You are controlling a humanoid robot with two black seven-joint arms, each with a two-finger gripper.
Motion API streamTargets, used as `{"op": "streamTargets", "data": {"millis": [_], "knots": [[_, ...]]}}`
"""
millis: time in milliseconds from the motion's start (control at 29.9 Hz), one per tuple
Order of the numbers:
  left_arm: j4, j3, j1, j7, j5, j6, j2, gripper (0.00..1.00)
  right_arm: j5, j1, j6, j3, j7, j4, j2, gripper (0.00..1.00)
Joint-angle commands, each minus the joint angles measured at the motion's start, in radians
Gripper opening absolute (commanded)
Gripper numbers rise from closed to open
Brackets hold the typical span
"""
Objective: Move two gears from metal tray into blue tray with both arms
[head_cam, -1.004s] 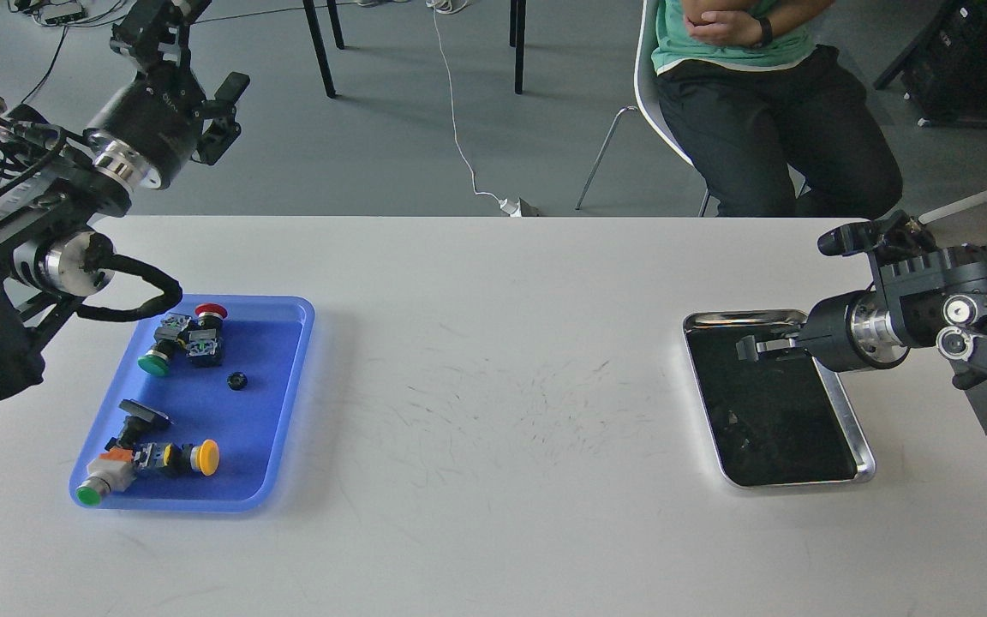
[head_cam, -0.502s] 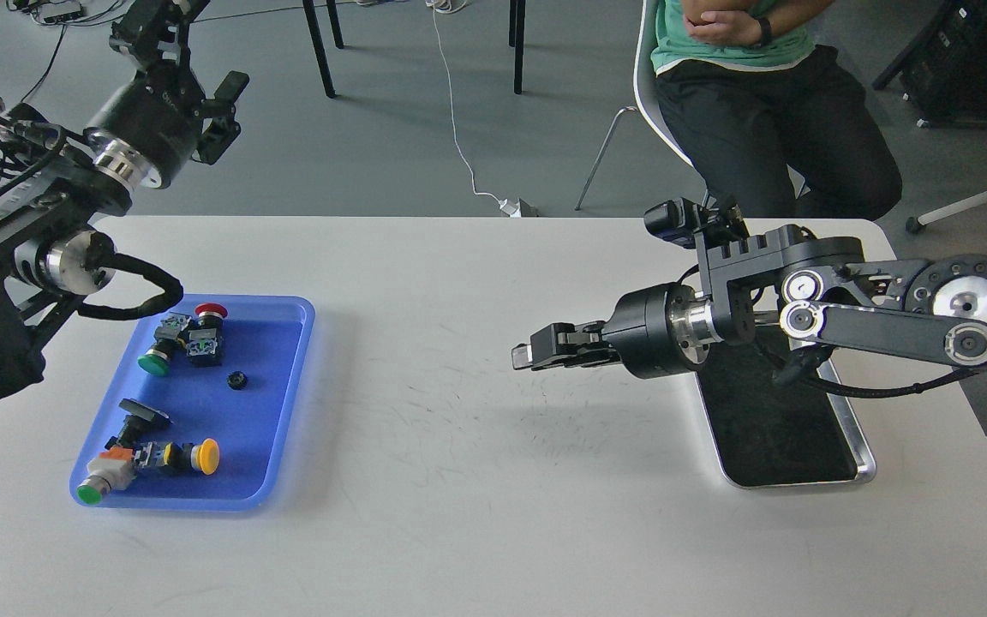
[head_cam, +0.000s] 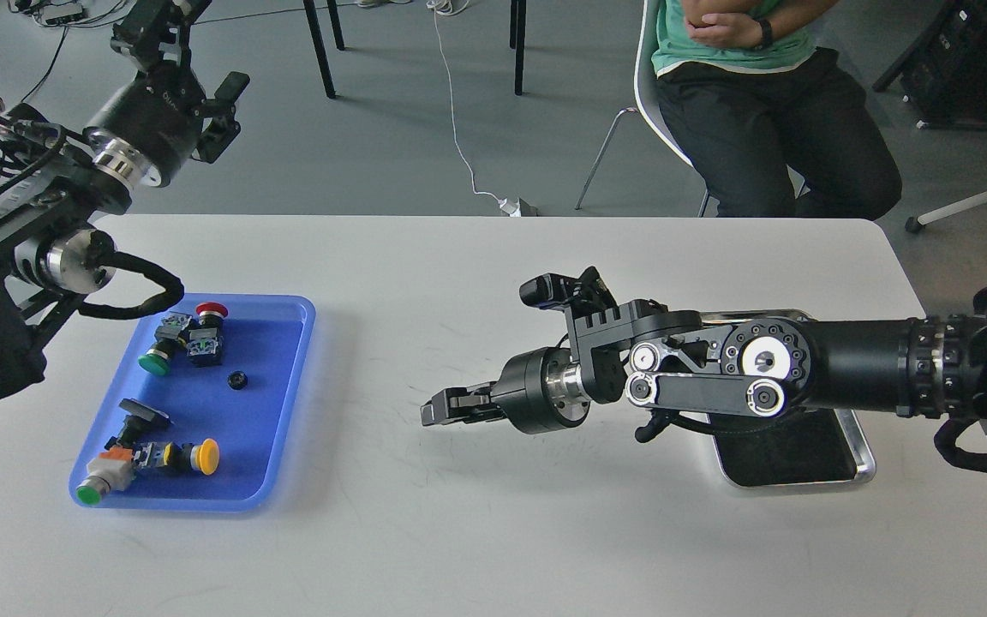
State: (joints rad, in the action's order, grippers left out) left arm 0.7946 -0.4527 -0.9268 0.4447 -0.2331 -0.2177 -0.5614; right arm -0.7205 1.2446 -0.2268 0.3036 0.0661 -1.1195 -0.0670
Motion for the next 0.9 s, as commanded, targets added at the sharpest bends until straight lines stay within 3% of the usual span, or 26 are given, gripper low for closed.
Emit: {"op": "streamTargets", "data": {"millis": [0,335,870], "knots": [[0.0,0.0,0.0,0.0,0.0,0.0,0.0,0.98,-0.001,-0.019,0.009,0.0,-0.006,0.075,0.064,0.02],[0.0,0.0,0.0,0.0,0.0,-0.002,-0.002,0.98,-0.002,-0.068,0.052,0.031,-0.058,0.257,0.067,0.02],[0.002,0.0,0.0,0.0,0.0,0.0,0.0,0.98,0.018,-0.108,0.046,-0.029,-0.035,0.238,0.067,0.04]]}}
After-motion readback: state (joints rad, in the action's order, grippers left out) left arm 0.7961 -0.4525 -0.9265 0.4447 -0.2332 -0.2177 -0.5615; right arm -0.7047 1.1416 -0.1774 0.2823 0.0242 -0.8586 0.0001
